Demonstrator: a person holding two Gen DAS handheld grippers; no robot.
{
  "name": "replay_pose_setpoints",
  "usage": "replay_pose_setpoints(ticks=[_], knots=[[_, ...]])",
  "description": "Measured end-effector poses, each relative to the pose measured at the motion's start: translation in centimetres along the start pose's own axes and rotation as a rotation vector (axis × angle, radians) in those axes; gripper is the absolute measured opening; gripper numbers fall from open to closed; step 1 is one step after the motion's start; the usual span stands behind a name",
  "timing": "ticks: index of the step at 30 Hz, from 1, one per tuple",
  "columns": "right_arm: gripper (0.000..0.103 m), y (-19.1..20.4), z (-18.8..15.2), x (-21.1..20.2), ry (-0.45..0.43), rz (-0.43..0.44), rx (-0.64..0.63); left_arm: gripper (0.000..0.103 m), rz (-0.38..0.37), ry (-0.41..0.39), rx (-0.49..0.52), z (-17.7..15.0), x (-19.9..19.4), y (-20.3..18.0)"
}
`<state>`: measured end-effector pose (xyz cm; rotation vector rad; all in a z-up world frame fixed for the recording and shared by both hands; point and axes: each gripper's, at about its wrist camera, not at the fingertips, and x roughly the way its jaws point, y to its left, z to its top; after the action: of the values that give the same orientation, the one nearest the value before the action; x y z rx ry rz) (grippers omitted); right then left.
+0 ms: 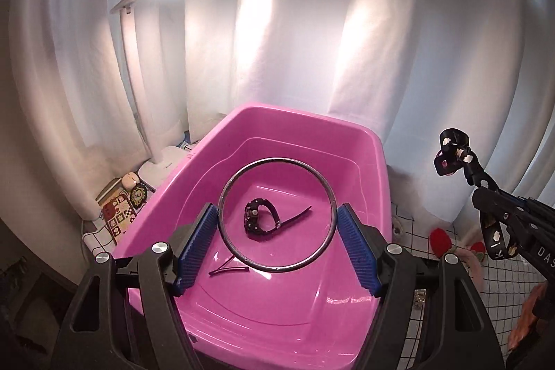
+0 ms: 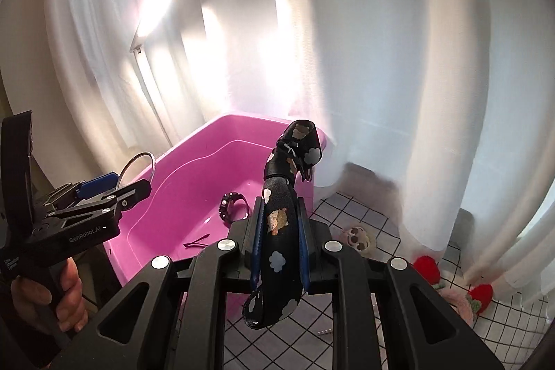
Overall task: Organize jewelry
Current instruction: 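Carry the bangle and lanyard into the pink tub and open both tools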
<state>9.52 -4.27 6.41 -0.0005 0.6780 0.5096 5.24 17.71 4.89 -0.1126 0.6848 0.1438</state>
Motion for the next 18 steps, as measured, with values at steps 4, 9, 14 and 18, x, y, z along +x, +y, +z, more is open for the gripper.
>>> replay_pose_setpoints(ticks=[4, 9, 14, 18], knots=[[0.017, 3.3, 1.1, 3.6, 0.046, 0.052, -0.04, 0.069, 0.03, 0.024, -0.033, 0.3, 1.5, 2.8], [0.017, 6.7, 1.8, 7.6, 0.109, 0.086, -0.079, 0.069, 0.058, 0.066, -0.065, 0.1, 3.4, 5.5], [0.017, 8.1, 1.9, 11.7, 0.192, 0.081, -0.081, 0.069, 0.067, 0.133, -0.085, -0.4, 5.7, 7.2], [0.017, 8.1, 1.7, 13.9, 0.245, 0.044, -0.075, 0.07, 0.056, 0.168, -0.079, -0.9, 7.1, 7.7]])
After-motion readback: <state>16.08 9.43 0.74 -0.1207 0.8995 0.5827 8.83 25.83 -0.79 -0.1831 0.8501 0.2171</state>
